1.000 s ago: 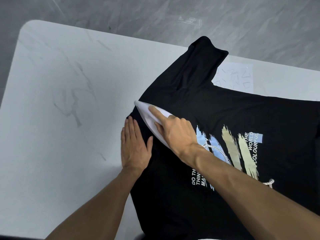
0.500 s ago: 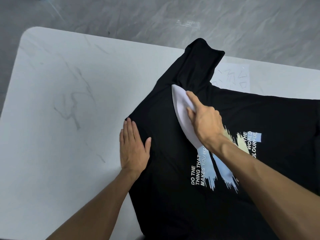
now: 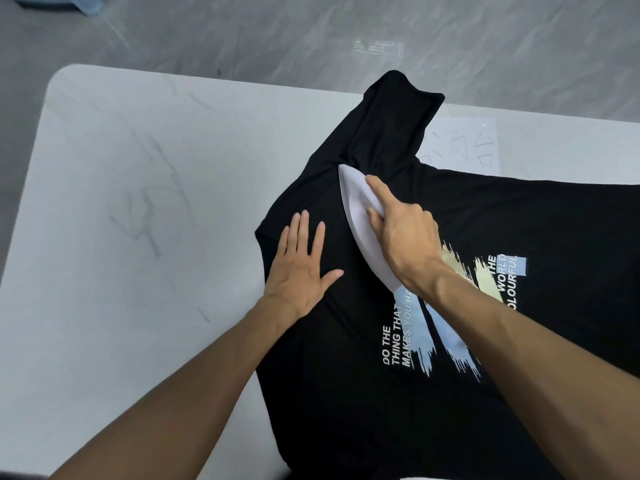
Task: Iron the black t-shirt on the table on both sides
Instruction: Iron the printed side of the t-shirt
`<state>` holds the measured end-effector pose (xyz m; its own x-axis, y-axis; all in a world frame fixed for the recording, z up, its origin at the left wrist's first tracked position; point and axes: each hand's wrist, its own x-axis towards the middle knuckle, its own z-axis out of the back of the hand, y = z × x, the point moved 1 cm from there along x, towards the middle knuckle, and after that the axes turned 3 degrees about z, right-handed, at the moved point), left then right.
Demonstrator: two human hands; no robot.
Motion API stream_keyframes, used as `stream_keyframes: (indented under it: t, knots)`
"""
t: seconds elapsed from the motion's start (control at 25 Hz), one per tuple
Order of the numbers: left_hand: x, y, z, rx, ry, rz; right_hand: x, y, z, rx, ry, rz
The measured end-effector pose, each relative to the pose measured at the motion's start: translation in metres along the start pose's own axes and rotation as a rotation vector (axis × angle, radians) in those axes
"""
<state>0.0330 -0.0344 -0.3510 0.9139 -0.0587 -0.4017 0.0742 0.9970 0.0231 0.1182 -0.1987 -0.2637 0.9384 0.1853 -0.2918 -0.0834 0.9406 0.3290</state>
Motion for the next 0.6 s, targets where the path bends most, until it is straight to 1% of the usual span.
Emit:
stream_keyframes:
  t: [0.2, 0.28, 0.32, 0.4, 0.44, 0.48, 0.52, 0.6]
  knots:
    - [0.001, 0.003, 0.004, 0.010, 0.024, -0.043, 0.001, 0.000, -0.001, 0.001, -0.002, 0.005]
    - [-0.001, 0.008, 0.008, -0.051, 0.021, -0.066, 0.000, 0.001, 0.000, -0.007, -0.004, 0.008]
    - [-0.006, 0.015, 0.009, -0.108, -0.002, -0.032, 0.000, 0.002, 0.000, -0.012, -0.003, 0.005]
    - [-0.024, 0.032, 0.006, -0.213, -0.072, 0.145, 0.000, 0.003, 0.003, -0.007, 0.015, -0.004]
    - [-0.036, 0.041, 0.001, -0.251, -0.069, 0.227, -0.002, 0.005, 0.005, 0.013, 0.029, -0.004]
    - [-0.046, 0.048, -0.005, -0.276, -0.039, 0.272, -0.004, 0.008, 0.007, 0.036, 0.041, 0.007]
    - [-0.052, 0.051, -0.010, -0.291, -0.011, 0.285, -0.007, 0.013, 0.009, 0.049, 0.048, 0.034]
    - [-0.052, 0.052, -0.016, -0.347, -0.025, 0.279, -0.012, 0.031, 0.006, 0.044, 0.054, 0.121]
